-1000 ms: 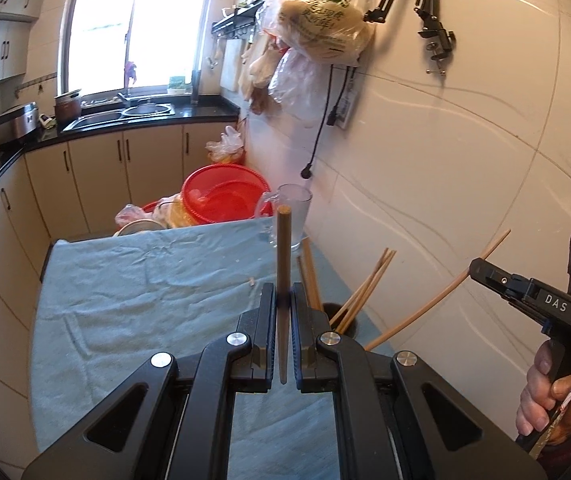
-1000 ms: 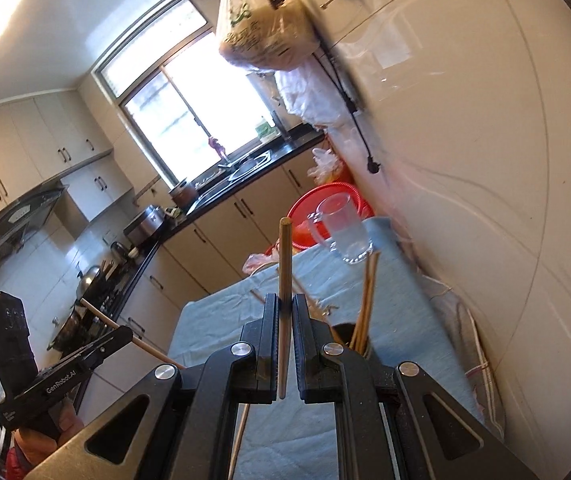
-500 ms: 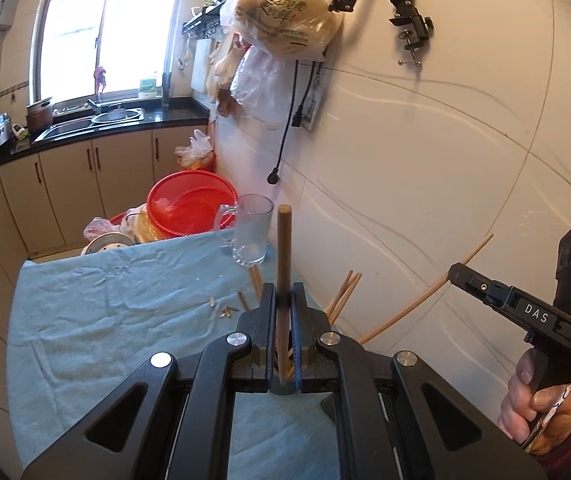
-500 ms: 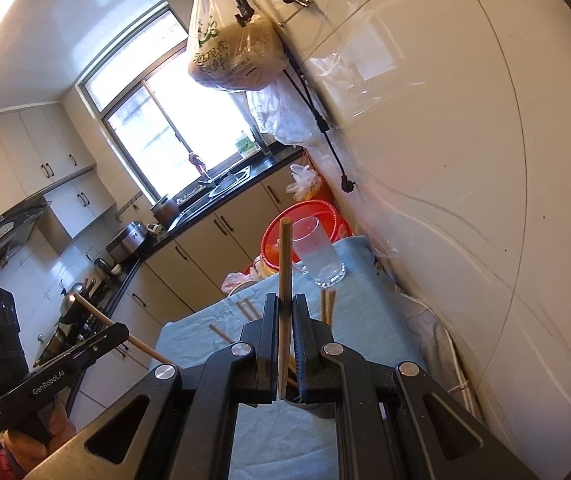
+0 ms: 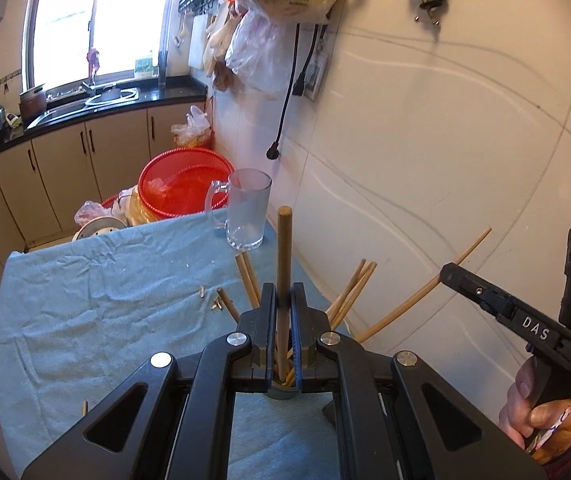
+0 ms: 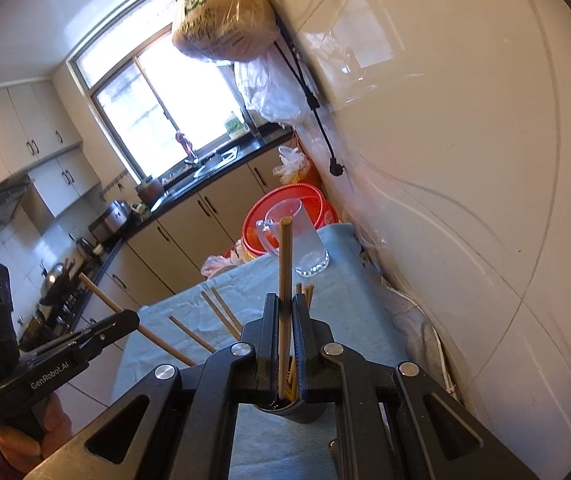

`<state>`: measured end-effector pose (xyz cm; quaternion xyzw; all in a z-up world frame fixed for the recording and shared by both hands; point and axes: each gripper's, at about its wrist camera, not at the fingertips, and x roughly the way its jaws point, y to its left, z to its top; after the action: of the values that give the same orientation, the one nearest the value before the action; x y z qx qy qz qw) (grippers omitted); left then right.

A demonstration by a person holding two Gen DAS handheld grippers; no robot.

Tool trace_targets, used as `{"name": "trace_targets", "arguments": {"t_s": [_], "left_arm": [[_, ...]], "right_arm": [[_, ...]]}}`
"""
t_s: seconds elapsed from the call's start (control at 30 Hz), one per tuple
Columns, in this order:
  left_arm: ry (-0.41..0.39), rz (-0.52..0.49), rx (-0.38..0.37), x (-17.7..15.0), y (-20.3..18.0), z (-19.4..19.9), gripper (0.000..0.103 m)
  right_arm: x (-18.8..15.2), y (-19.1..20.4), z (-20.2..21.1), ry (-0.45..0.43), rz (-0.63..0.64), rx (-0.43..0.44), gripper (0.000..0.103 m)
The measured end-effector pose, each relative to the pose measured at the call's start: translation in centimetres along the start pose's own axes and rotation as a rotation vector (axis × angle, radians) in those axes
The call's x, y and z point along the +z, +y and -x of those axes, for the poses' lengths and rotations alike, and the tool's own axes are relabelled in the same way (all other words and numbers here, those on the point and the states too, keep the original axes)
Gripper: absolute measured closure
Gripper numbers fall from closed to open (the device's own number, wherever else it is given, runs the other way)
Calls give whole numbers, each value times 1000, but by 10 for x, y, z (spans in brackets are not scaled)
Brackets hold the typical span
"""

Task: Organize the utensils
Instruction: 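Lower chopsticks into the black holder and open both tools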

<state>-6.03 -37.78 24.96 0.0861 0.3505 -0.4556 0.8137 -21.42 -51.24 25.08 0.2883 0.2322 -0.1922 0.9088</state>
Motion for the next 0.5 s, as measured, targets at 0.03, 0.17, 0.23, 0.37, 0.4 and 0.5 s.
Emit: {"name": "trace_targets", "arguments": {"t_s": [0.03, 0.17, 0.23, 0.37, 0.4, 0.5], "left_arm": [[6, 0, 5, -1, 1, -3, 97], [32, 0, 13, -5, 3, -15, 97], [49, 1, 19, -9, 5, -22, 97], [71, 1, 28, -14, 7, -31, 97], [77, 1, 31, -15, 8, -34, 97], [88, 1, 38, -17, 9, -40, 97]], "right_arm": [[0, 0, -5, 8, 2, -1, 96], [-6, 0, -23, 46, 23, -15, 96], [-10, -1, -31, 67, 25, -15, 96], [-19, -3, -46, 107, 28, -16, 96], [-20, -4, -49, 114, 32, -21, 96], [-25, -7, -58, 136, 32, -28, 96]]}}
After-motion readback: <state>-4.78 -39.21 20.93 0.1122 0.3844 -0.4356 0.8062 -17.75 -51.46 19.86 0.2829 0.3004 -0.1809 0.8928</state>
